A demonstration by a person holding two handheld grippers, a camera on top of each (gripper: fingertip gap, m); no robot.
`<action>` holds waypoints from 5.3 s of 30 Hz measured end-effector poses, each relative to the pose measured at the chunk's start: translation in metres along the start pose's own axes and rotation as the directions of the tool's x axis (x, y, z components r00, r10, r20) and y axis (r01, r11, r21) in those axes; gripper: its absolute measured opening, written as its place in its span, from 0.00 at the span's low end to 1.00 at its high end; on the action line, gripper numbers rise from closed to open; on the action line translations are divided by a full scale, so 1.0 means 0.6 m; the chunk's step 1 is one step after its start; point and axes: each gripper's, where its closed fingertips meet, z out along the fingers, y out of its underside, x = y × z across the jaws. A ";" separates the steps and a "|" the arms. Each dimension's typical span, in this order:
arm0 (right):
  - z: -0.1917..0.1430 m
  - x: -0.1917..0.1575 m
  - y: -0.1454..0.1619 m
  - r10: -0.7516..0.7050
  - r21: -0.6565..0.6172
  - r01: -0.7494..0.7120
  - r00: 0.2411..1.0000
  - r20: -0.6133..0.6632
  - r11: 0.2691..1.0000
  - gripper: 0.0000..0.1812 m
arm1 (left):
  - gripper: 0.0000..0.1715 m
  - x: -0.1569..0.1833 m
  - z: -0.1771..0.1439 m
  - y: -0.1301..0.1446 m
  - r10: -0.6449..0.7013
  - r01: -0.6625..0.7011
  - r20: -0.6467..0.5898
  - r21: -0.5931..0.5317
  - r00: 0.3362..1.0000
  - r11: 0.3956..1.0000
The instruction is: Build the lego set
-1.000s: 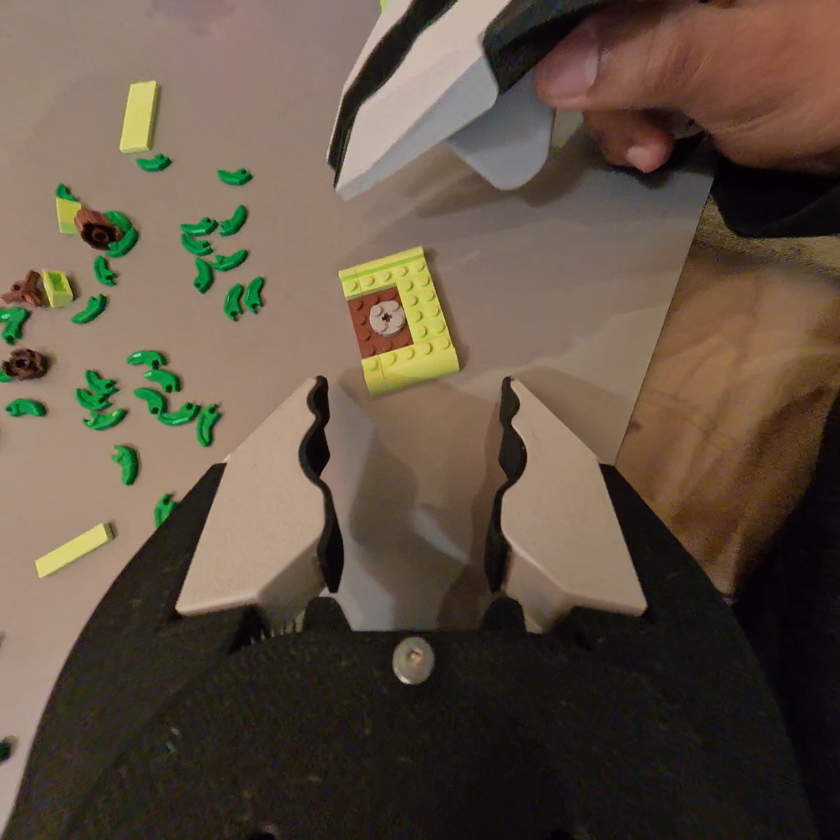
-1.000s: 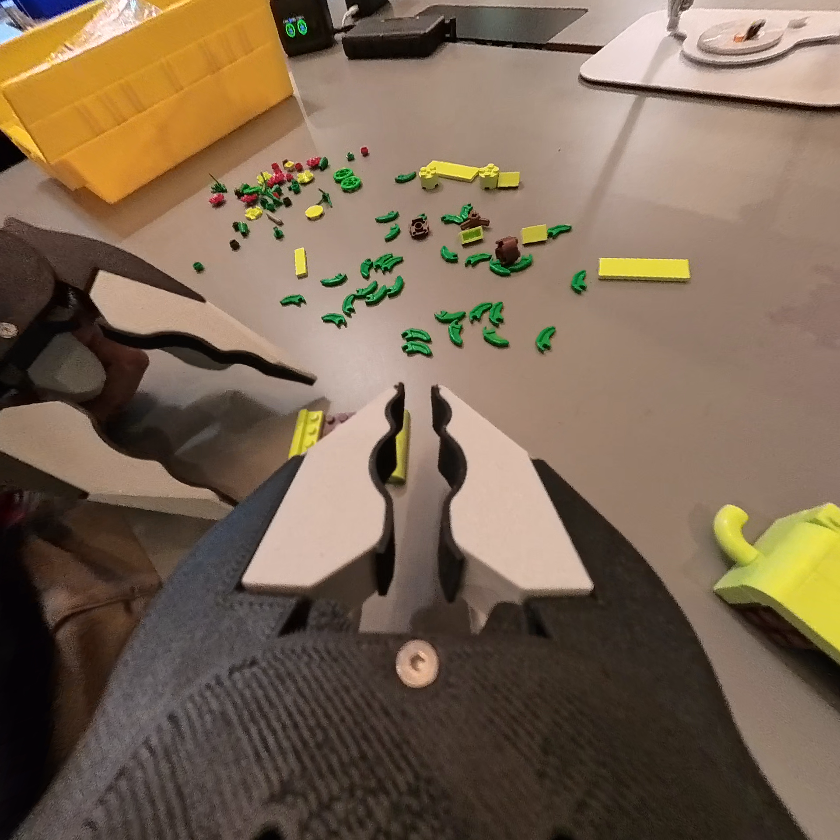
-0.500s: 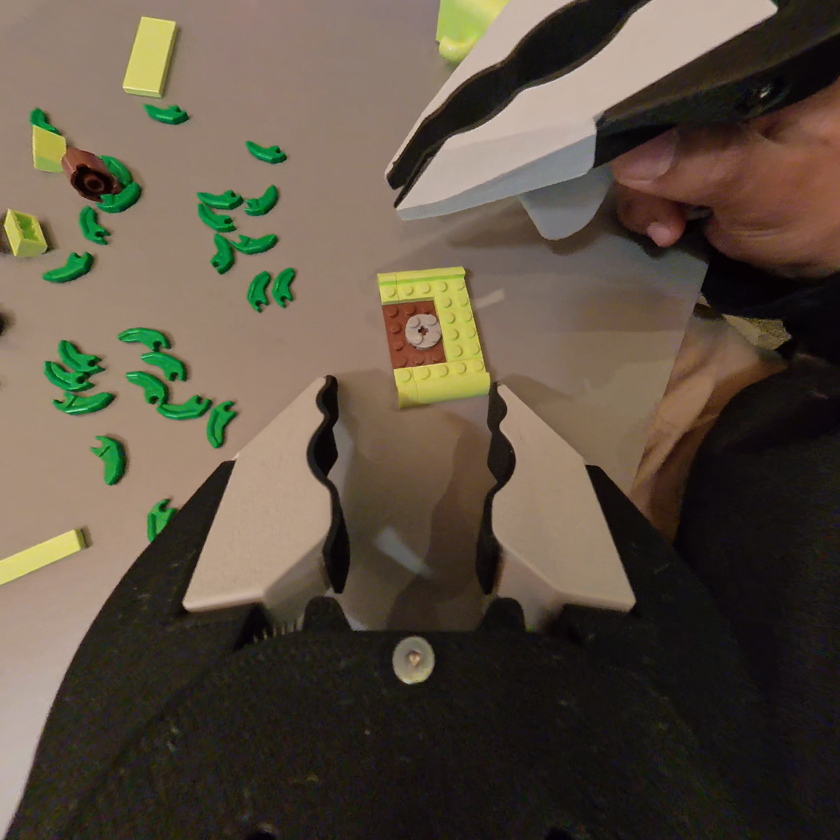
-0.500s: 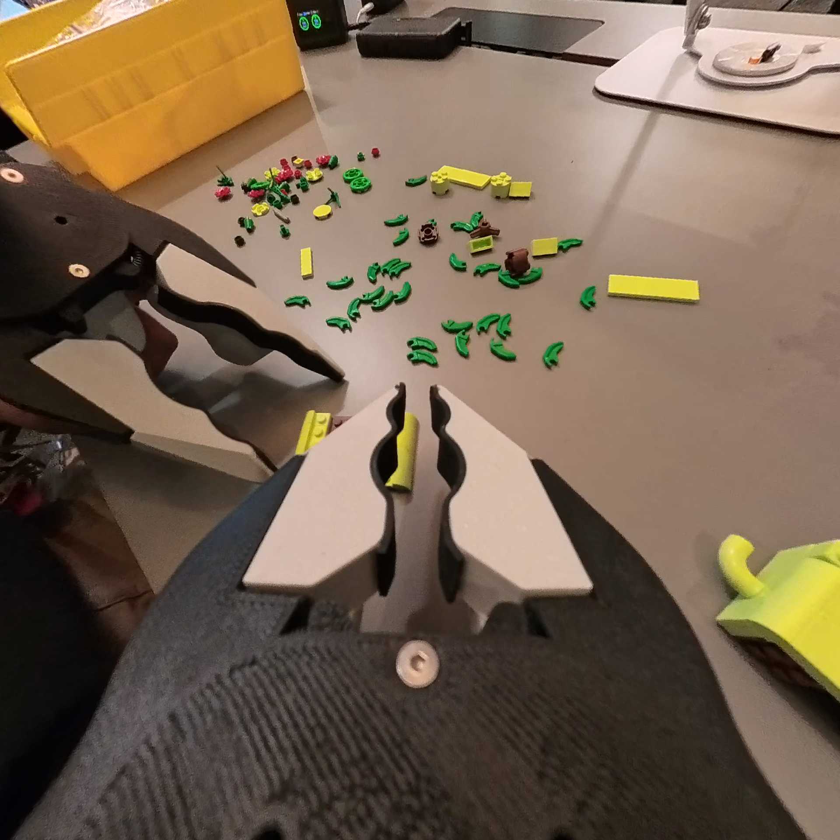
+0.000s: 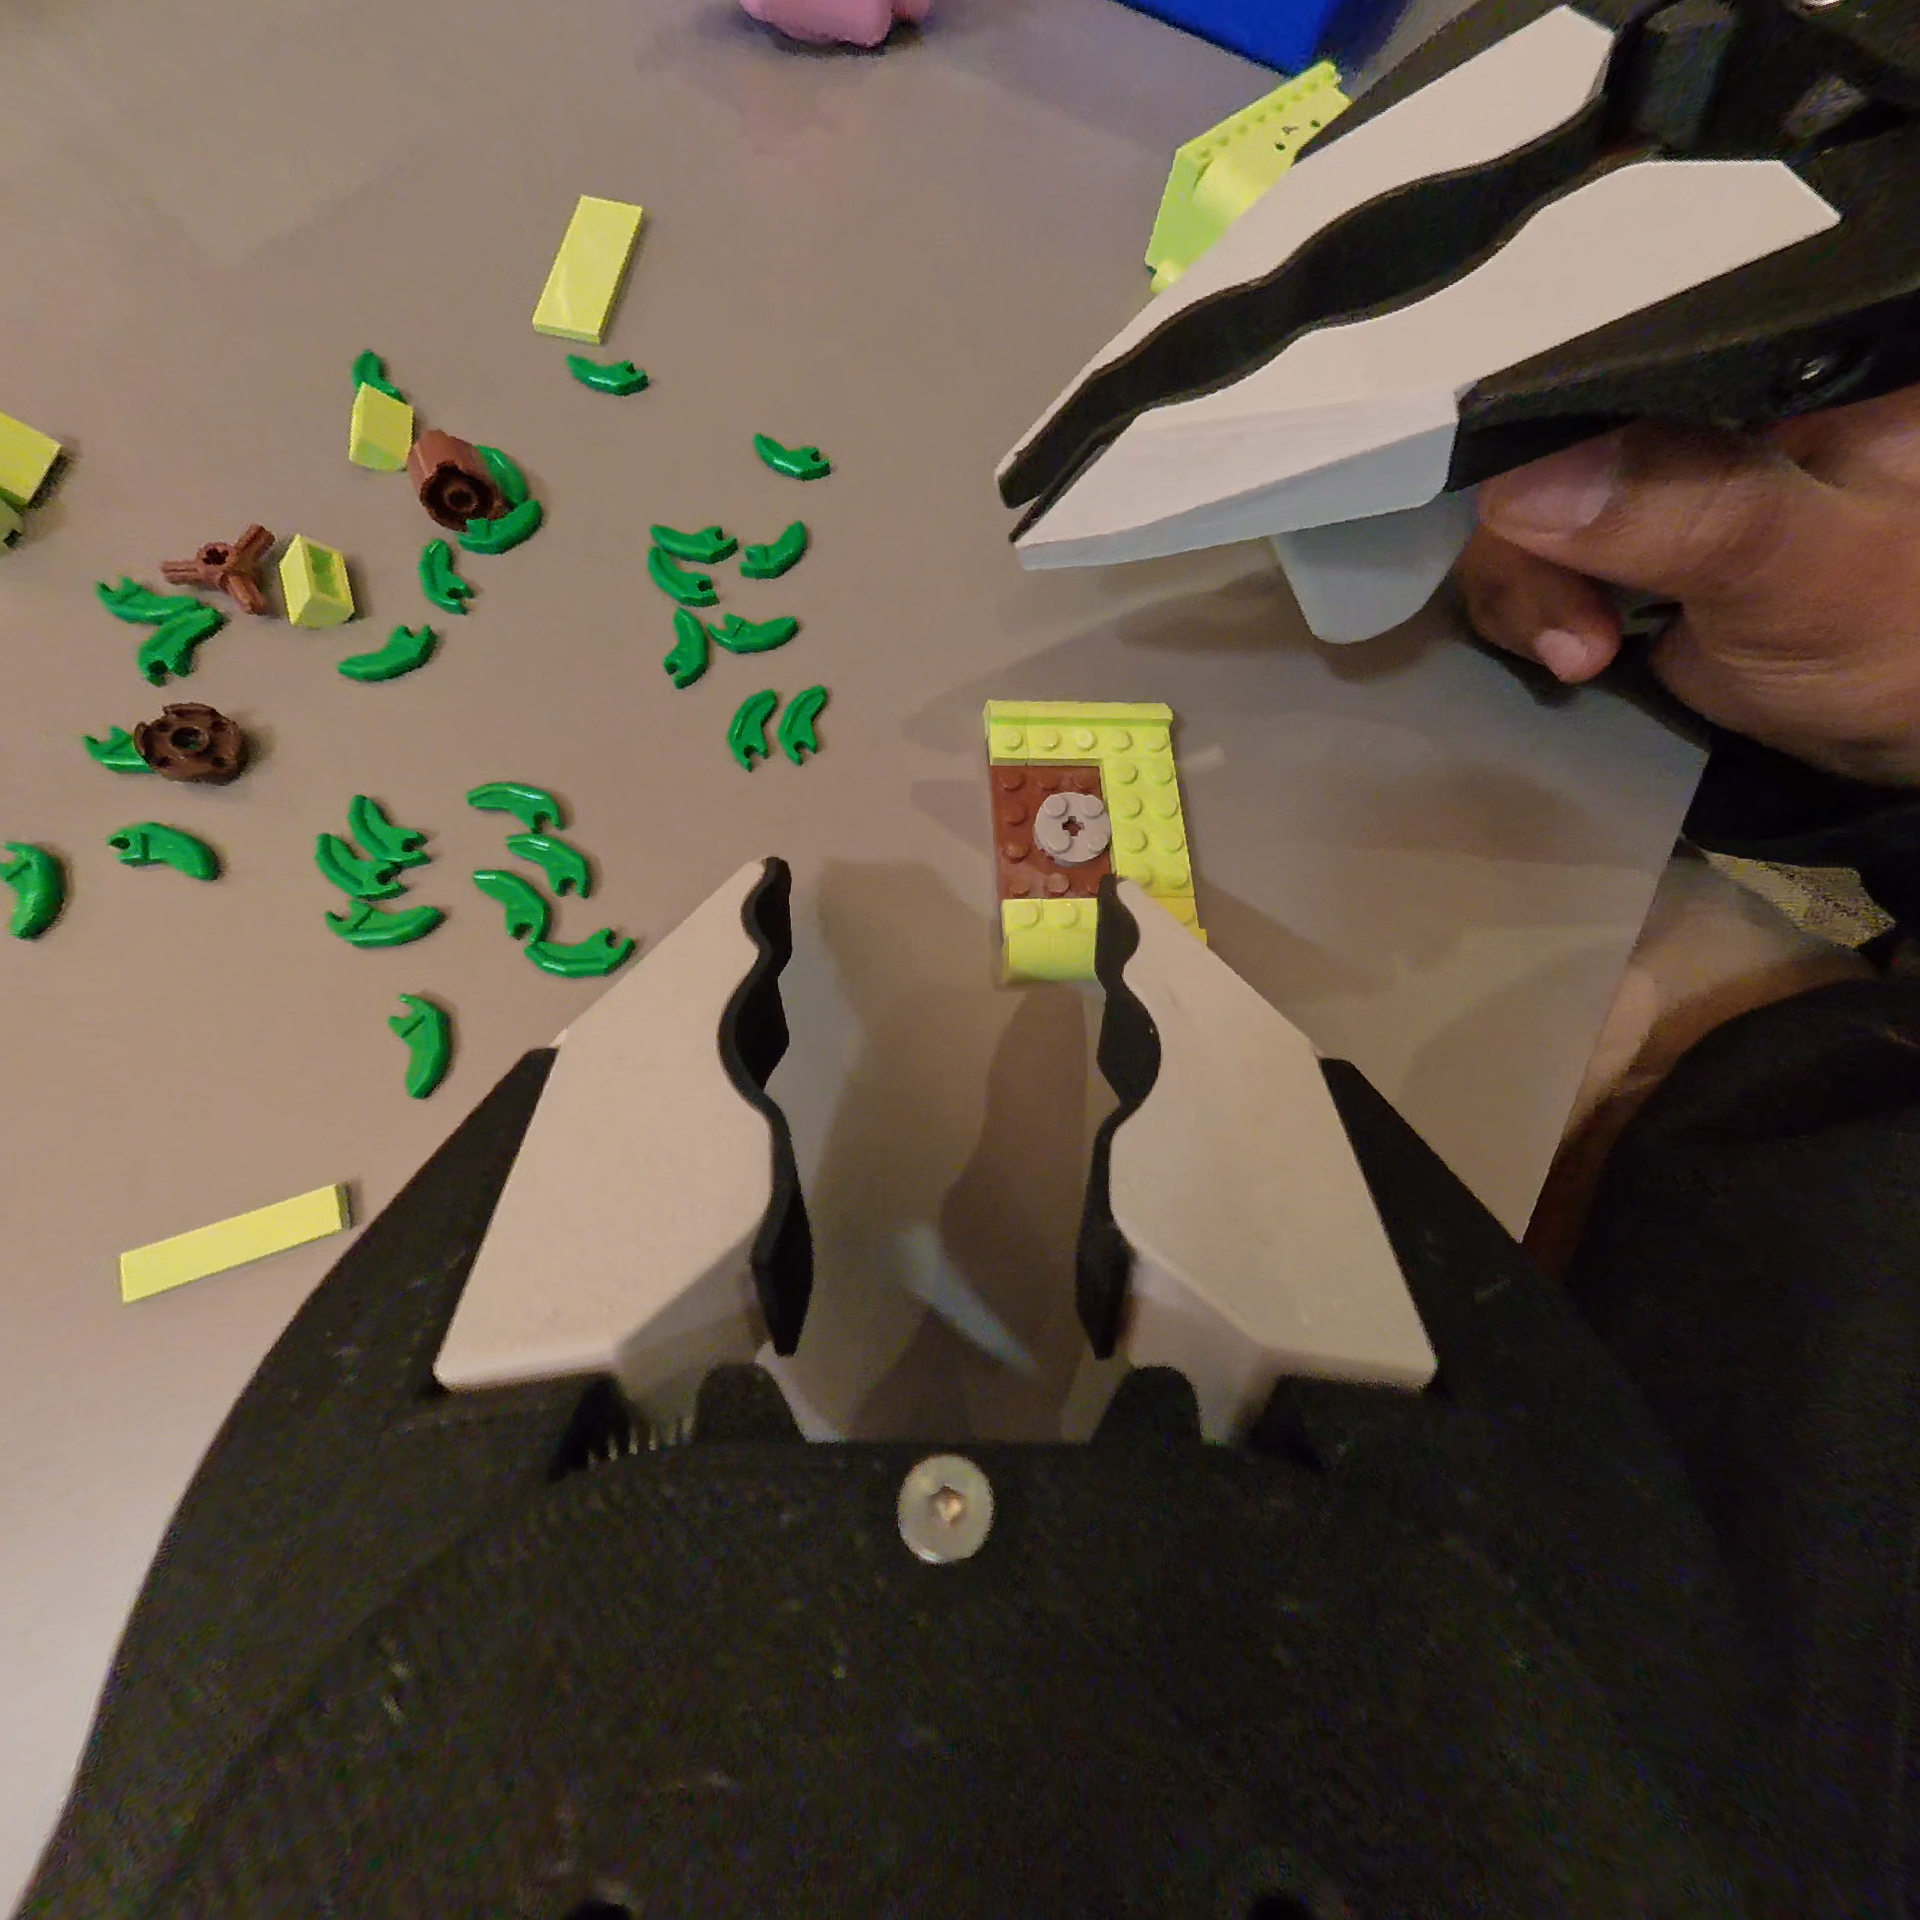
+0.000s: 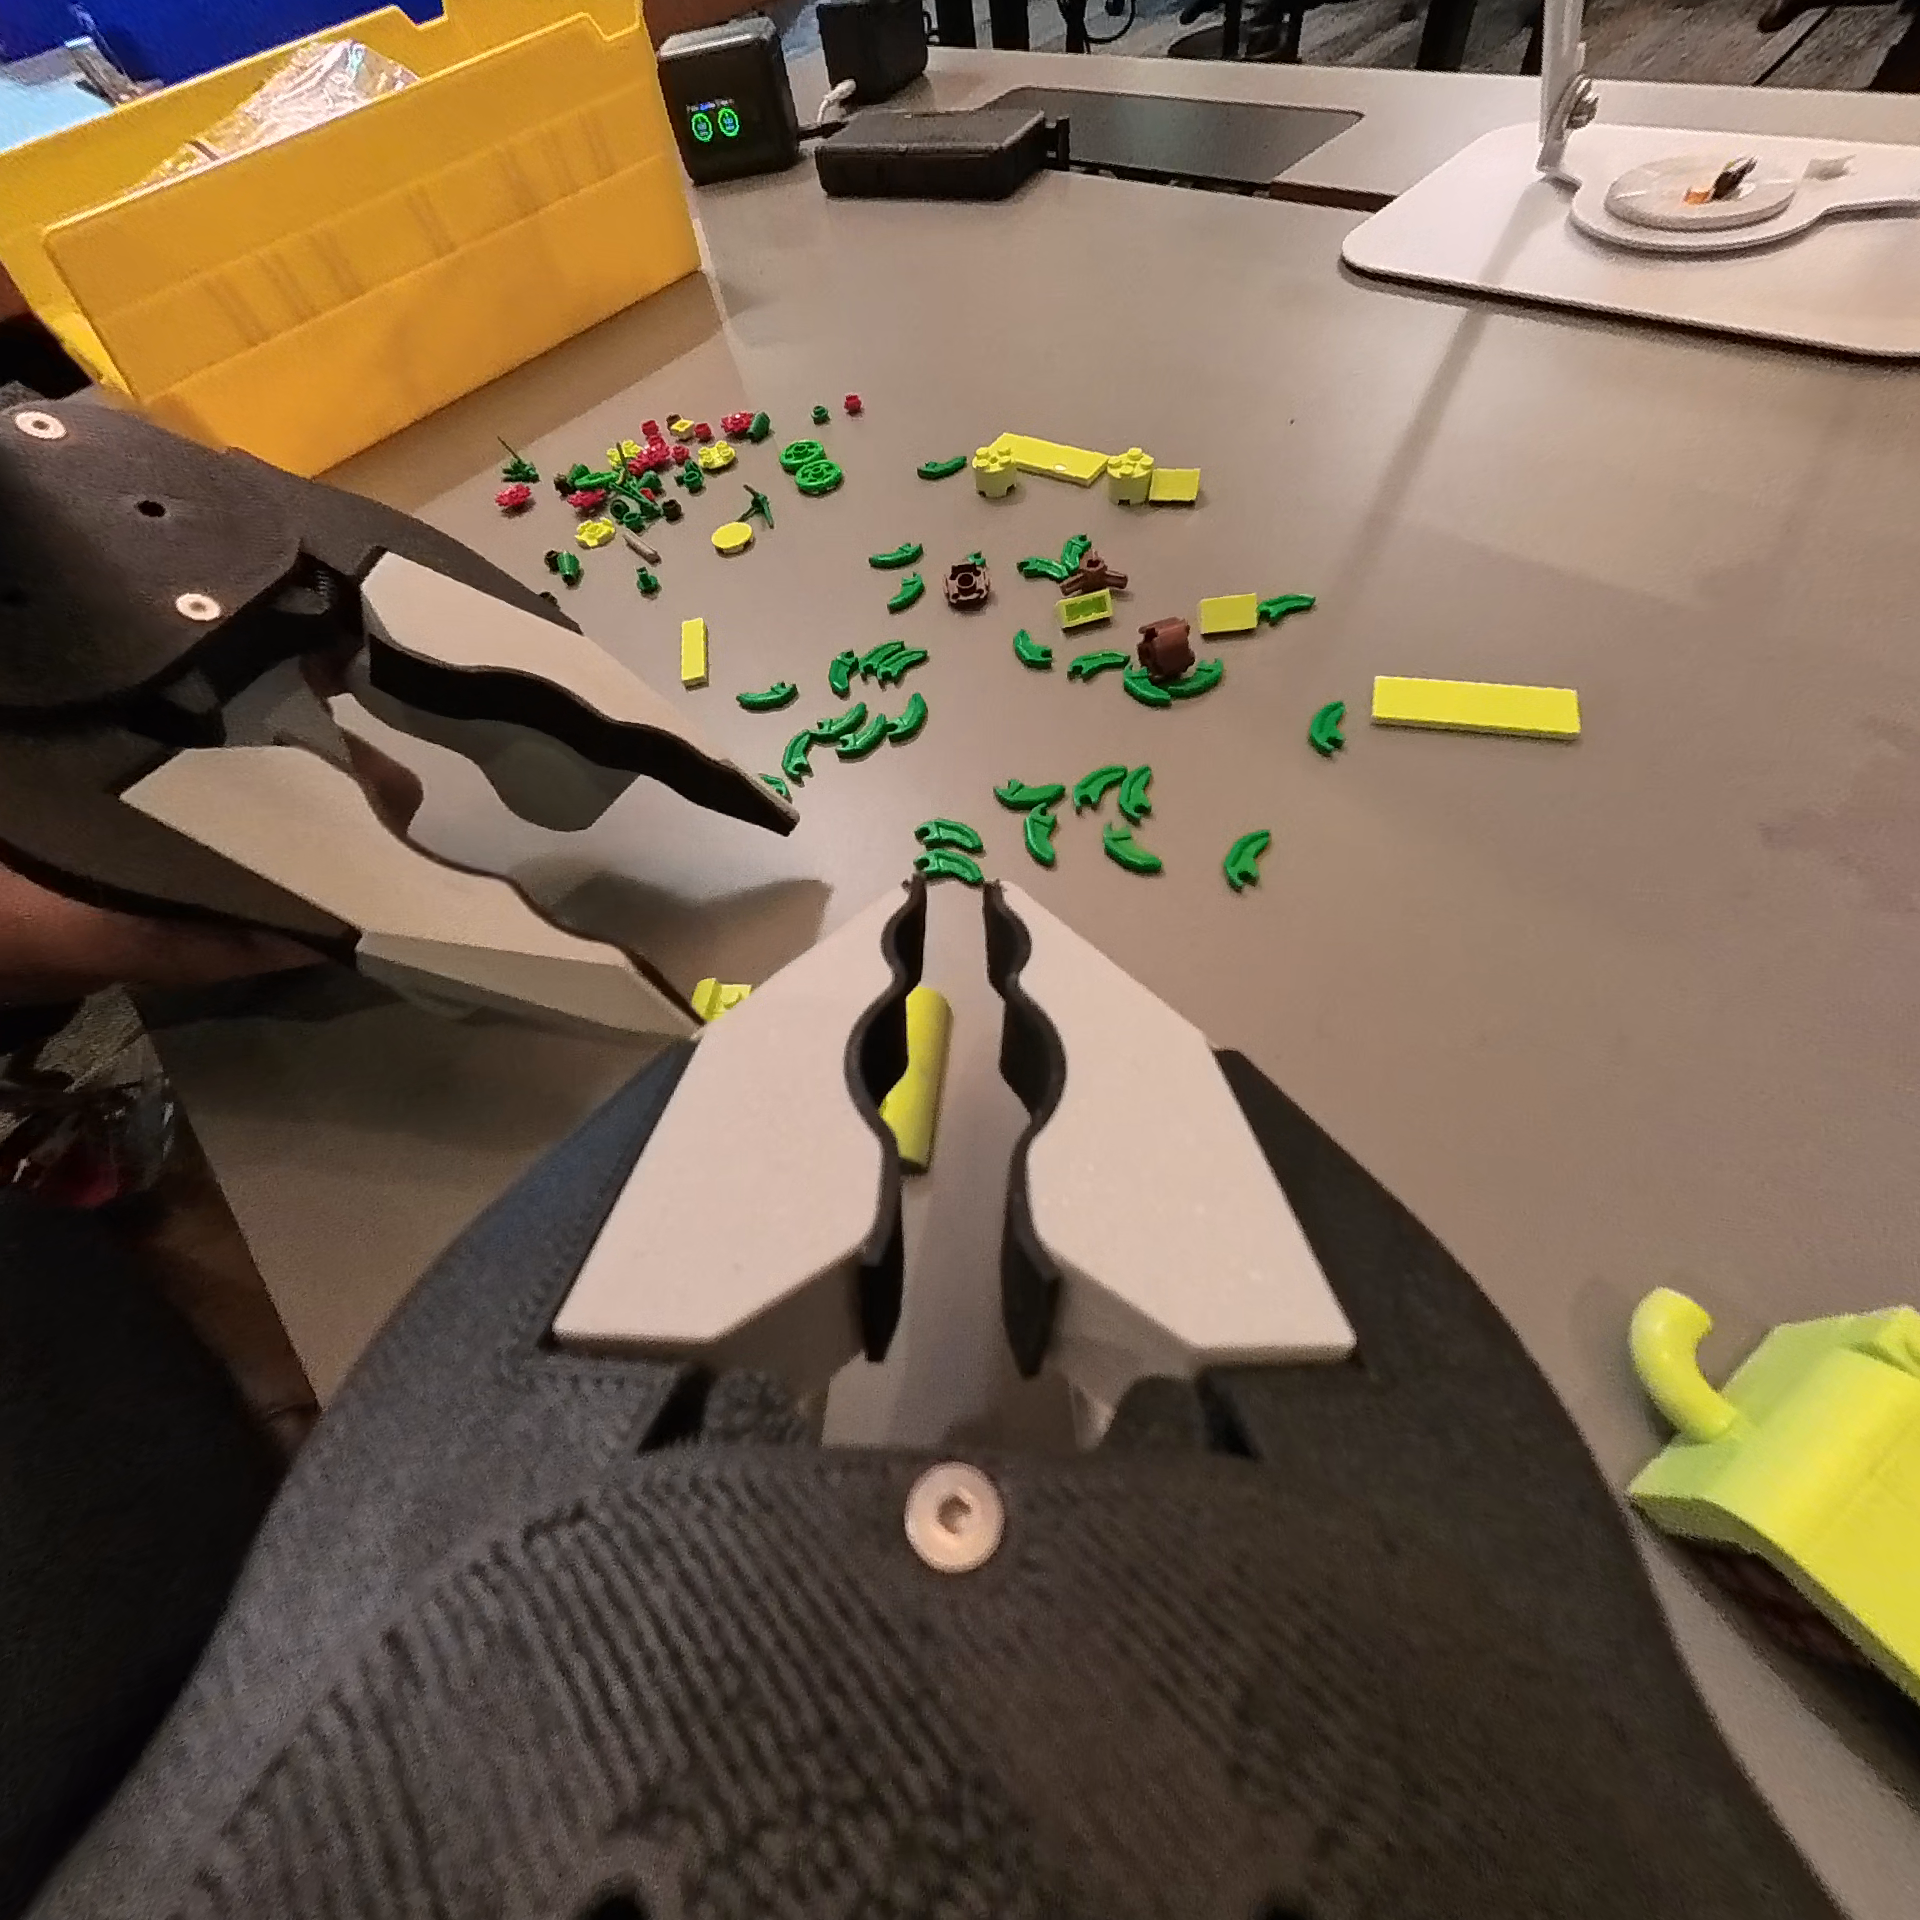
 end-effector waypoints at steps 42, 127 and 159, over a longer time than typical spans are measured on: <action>0.004 -0.014 -0.002 -0.073 0.002 0.073 0.997 0.011 0.997 0.09 | 0.35 0.019 -0.002 0.000 0.153 -0.153 0.040 0.007 0.987 0.988; 0.186 0.511 -0.443 0.161 0.274 -0.035 0.876 -0.455 0.961 0.28 | 0.53 -0.449 0.123 -0.576 -0.094 -0.227 0.634 0.405 0.767 0.886; 0.198 0.494 -0.436 0.103 0.189 -0.032 0.919 -0.381 0.981 0.00 | 0.28 -0.517 0.037 -0.573 -0.248 -0.229 0.661 0.548 0.709 0.805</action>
